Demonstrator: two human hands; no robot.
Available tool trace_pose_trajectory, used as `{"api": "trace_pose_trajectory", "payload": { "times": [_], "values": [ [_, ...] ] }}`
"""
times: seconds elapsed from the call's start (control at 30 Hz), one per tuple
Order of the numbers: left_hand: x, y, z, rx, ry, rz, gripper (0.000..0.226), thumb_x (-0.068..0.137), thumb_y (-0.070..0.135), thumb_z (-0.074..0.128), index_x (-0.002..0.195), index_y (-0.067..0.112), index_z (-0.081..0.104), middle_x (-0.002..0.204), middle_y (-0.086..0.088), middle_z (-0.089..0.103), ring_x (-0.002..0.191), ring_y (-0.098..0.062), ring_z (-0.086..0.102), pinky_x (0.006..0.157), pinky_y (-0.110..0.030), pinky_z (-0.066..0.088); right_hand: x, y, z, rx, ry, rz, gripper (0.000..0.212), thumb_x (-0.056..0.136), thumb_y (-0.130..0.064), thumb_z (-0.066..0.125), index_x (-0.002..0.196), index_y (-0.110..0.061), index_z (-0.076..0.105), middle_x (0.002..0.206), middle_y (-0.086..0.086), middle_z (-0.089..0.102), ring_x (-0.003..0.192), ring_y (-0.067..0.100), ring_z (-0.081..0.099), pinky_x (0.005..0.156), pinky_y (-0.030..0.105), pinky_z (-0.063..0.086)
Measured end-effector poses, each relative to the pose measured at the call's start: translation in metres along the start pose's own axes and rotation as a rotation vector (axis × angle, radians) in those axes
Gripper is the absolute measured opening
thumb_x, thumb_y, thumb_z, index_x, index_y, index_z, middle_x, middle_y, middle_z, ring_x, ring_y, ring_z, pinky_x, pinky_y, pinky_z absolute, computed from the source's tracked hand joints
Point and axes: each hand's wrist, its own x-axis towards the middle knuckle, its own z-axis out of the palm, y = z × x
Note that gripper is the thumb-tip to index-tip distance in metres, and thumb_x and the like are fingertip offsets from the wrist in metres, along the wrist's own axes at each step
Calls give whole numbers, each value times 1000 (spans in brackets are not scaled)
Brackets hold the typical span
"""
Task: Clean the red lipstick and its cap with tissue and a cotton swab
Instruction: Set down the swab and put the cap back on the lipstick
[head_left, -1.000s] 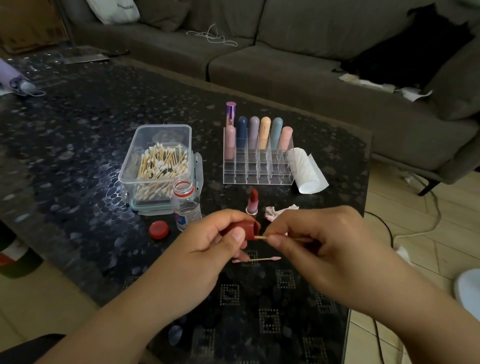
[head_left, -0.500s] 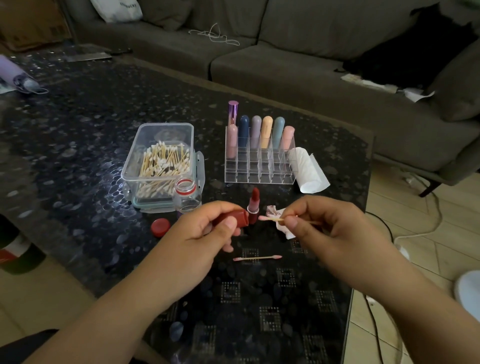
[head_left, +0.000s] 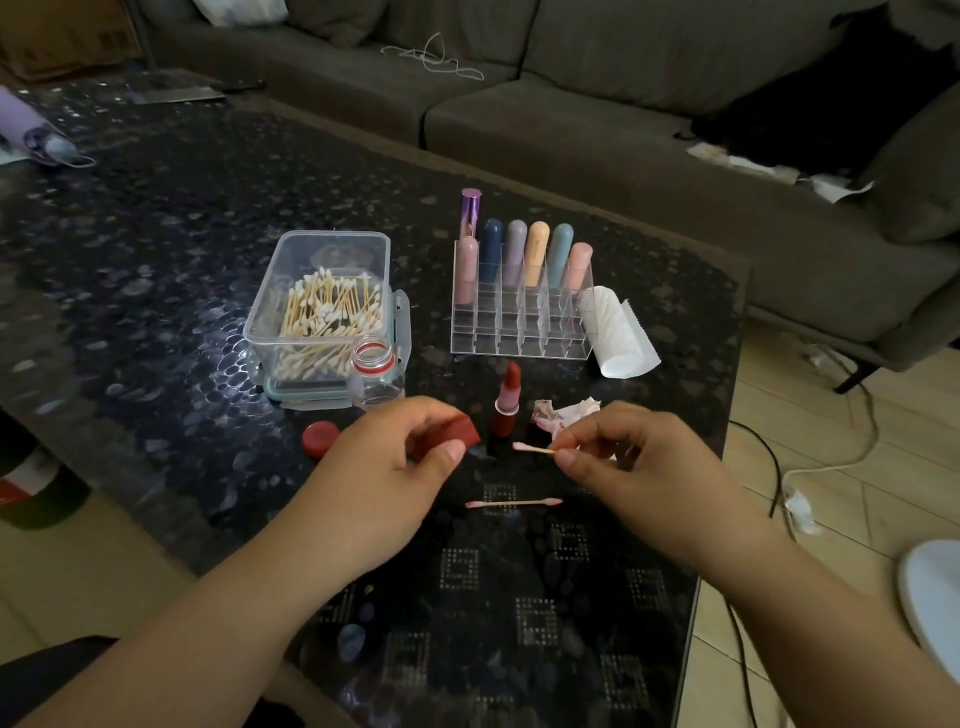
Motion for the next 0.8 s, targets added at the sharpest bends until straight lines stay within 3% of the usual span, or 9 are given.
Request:
{"api": "trace_pose_trajectory", "payload": {
  "times": [0.13,0.23,0.3,0.47,0.8],
  "values": [
    [3,-7,8,151,46,13,16,84,20,59,94,32,58,95,11,61,88,-3,58,82,-23,46,0,3,11,-95,-43,14,11,81,-22,68,77,-31,71,79,-10,64,83,3,55,65,2,38],
    [6,-11,13,233,70,22,20,84,21,59,104,26,59,103,6,61,95,-9,57,87,-25,45,1,3,18,-191,-50,-10,8,82,-24,67,81,-30,71,73,-16,57,85,2,47,83,16,37],
    [7,-13,15,273,78,53,22,84,20,58,106,23,59,103,4,59,94,-10,56,85,-24,43,2,4,20,-210,-40,-9,6,82,-24,67,82,-28,71,68,-19,51,79,-2,43,89,27,37],
    [6,-14,19,336,107,119,21,83,21,59,104,22,59,95,9,47,86,-7,50,77,-17,35,7,7,27,-248,3,-24,3,80,-24,69,79,-25,71,70,-20,45,83,6,42,92,35,39],
    [9,-20,23,474,161,113,16,81,21,60,96,17,58,96,0,56,93,-17,51,79,-27,42,18,9,34,-351,20,-66,16,76,-33,71,89,-24,71,72,-16,39,85,8,42,91,34,40]
  ]
}}
